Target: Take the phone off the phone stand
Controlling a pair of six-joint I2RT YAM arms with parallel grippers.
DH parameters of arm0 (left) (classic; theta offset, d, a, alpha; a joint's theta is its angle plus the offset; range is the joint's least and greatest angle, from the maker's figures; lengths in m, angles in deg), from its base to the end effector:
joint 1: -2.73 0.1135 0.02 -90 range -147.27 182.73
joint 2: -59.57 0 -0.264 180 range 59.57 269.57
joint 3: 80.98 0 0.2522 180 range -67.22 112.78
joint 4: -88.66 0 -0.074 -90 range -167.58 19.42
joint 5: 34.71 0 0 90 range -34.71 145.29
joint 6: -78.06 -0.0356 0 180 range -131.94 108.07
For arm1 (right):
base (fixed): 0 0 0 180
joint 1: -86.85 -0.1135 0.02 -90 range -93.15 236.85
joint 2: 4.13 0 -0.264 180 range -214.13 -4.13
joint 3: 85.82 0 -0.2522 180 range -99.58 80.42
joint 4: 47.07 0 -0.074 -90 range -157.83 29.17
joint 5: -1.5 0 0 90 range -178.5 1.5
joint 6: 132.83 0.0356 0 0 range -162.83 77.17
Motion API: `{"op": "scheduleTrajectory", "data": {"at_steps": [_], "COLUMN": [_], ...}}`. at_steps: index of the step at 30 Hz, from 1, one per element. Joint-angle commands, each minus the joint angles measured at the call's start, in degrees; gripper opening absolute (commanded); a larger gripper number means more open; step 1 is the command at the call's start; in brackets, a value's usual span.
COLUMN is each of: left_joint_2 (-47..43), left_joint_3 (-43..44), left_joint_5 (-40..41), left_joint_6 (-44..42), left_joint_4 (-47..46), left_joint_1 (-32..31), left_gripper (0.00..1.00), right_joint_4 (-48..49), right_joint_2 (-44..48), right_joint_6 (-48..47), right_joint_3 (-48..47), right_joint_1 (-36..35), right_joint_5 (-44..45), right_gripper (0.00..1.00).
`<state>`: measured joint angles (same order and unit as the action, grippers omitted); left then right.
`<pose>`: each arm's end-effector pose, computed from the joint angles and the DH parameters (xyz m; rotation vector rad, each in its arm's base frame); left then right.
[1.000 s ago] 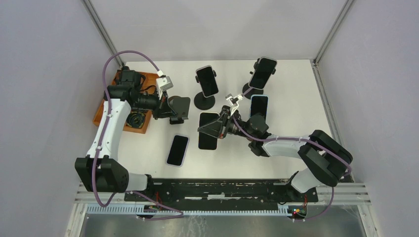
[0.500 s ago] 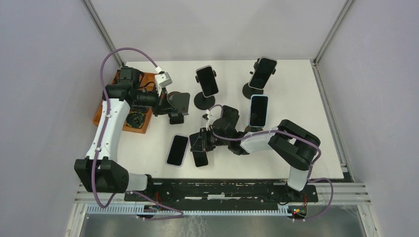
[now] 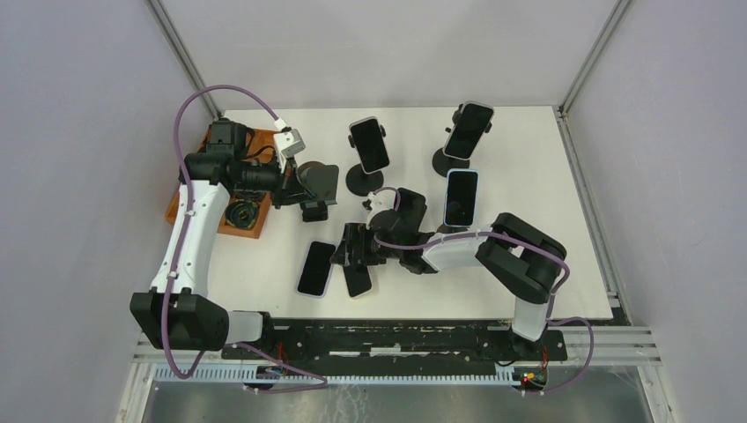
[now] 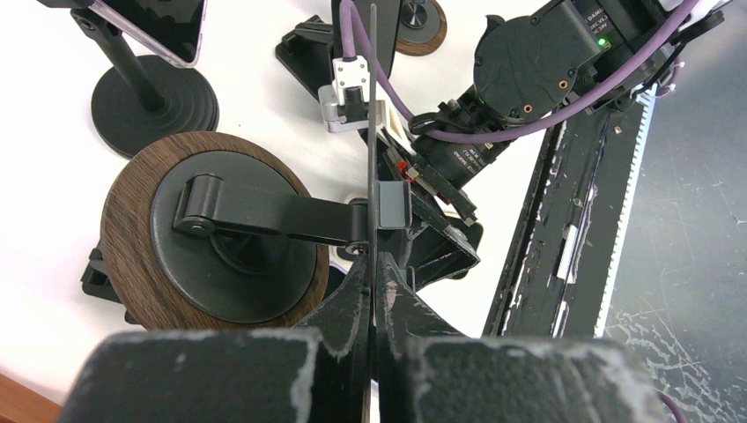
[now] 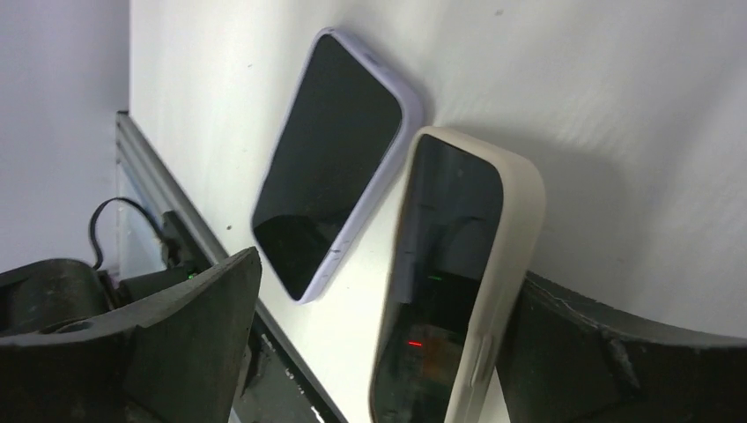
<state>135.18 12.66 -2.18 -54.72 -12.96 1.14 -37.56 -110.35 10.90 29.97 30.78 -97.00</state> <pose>0.2394 -0.0367 0.3663 1.1116 1.8915 -0.9122 0.2040 0.3126 0.1395 -0.1477 2.4122 1.1870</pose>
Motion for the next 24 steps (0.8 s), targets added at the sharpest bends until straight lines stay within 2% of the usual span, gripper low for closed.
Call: {"op": "scheduleTrajectory", "data": {"at_steps": [1, 6, 9, 14, 17, 20, 24], "left_joint_2": [-1.42, -0.59, -0.34, 0.27, 0.51, 0.58, 0.66], "left_joint_3": [0.03, -0.91, -1.53, -1.91, -1.99, -1.85, -1.7], "left_joint_5": [-4.32, -5.5, -5.61, -5.34, -5.45, -5.6, -5.8], "left_joint_6": [1.04, 1.08, 1.35, 0.95, 0.83, 0.77, 0.89], "left_joint_4": [-1.65, -2.12, -2.99, -3.37, -3.35, -3.36, -3.35], "left_joint_1": [0.18, 0.09, 0.1, 0.13, 0.09, 0.05, -0.08], "left_gripper": [0.02, 0.02, 0.02, 0.02, 0.02, 0.02, 0.02], "right_joint_4": [-9.8, -16.46, -18.35, -17.0, -12.52, -11.28, -13.17], "right_joint_2": [4.22, 9.23, 10.91, 11.64, 10.69, 7.27, 4.39], "right_joint_6": [-4.73, -10.19, -12.96, -16.81, -18.33, -19.8, -23.62], "right_joint_3": [0.65, 1.77, 2.26, 5.04, 7.2, 4.65, -0.5], "right_joint_1": [-0.05, -0.25, -0.31, -0.31, -0.35, -1.01, -3.06], "right_joint_5": [8.01, 12.07, 10.74, 0.91, -5.43, -11.99, -14.92], "right_gripper": [0.98, 0.98, 0.98, 0.98, 0.97, 0.95, 0.95]}}
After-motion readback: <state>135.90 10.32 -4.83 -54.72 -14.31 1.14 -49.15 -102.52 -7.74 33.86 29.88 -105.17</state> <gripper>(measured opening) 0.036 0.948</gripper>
